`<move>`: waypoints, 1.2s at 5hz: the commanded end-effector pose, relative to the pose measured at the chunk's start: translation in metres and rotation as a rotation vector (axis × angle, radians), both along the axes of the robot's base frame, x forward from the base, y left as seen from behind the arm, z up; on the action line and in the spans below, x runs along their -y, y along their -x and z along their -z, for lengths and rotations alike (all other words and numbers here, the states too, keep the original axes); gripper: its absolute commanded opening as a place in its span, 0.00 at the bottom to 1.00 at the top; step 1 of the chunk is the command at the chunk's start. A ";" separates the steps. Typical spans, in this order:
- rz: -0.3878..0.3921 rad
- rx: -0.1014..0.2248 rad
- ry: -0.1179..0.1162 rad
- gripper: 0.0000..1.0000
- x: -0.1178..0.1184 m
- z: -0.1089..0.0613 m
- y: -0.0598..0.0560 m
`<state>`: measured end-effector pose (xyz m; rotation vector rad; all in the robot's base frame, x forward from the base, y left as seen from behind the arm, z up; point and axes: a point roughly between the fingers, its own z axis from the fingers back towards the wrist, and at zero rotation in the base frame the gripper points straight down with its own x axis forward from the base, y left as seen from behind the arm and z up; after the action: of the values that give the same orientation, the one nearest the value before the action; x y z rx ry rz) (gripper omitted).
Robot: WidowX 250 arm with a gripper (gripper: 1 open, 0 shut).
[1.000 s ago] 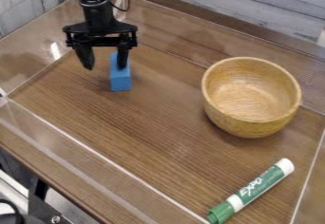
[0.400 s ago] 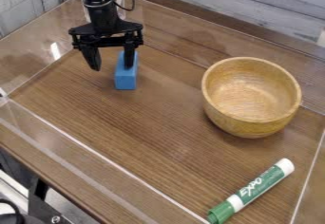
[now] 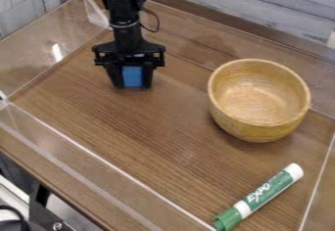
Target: Put the blue block in the brown bowl
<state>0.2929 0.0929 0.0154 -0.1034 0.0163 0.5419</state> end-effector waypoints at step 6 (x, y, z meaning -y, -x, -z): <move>0.164 -0.042 -0.094 0.00 0.011 -0.044 0.002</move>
<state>0.2773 0.0792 0.0351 -0.0099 0.1339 0.3867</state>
